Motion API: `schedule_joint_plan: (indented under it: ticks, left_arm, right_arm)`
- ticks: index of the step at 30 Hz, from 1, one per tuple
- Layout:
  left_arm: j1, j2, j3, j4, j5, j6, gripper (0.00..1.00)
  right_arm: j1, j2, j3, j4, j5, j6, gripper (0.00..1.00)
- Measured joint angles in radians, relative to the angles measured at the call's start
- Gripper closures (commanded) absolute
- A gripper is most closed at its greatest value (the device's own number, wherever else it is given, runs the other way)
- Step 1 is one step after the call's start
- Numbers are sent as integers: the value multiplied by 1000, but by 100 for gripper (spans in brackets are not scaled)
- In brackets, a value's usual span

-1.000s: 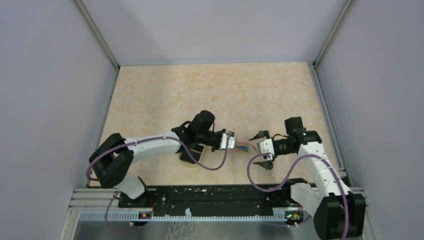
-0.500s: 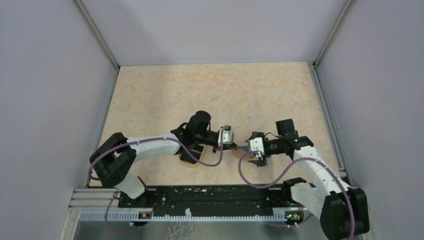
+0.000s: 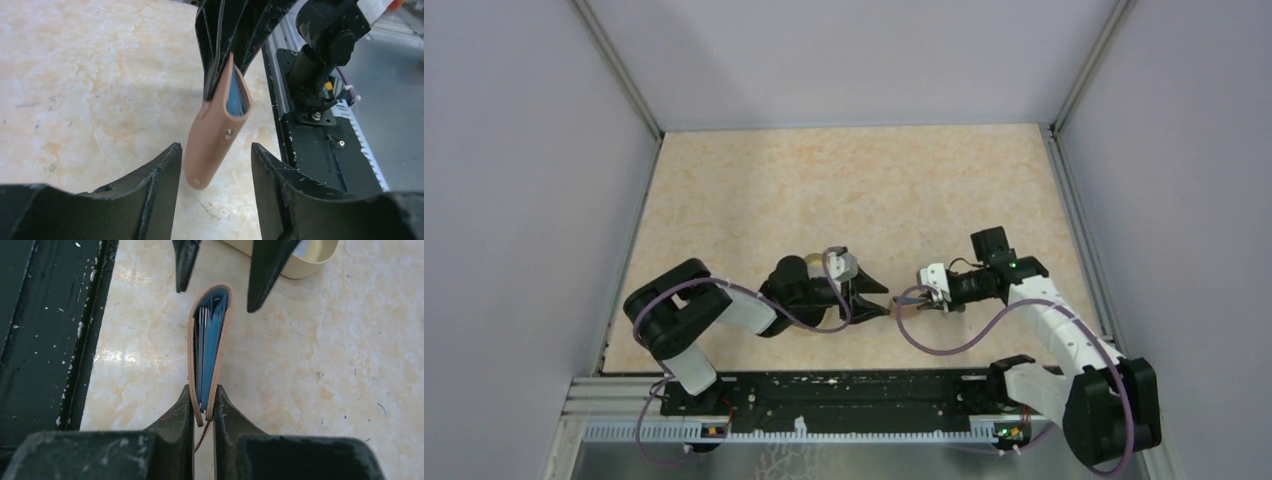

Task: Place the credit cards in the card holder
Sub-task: Close the card holder at the center of the board.

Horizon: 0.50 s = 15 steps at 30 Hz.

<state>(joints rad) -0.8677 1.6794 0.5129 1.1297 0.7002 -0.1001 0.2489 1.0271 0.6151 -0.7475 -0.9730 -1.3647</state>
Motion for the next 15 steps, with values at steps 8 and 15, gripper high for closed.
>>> schedule_joint_plan:
  ticks: [8, 15]
  left_arm:
    - [-7, 12, -263, 364, -118, -87, 1]
    - [-87, -85, -288, 353, -158, 61, 1]
  right_arm:
    - [3, 153, 187, -205, -8, -4, 100]
    - [10, 273, 252, -351, 11, -46, 100]
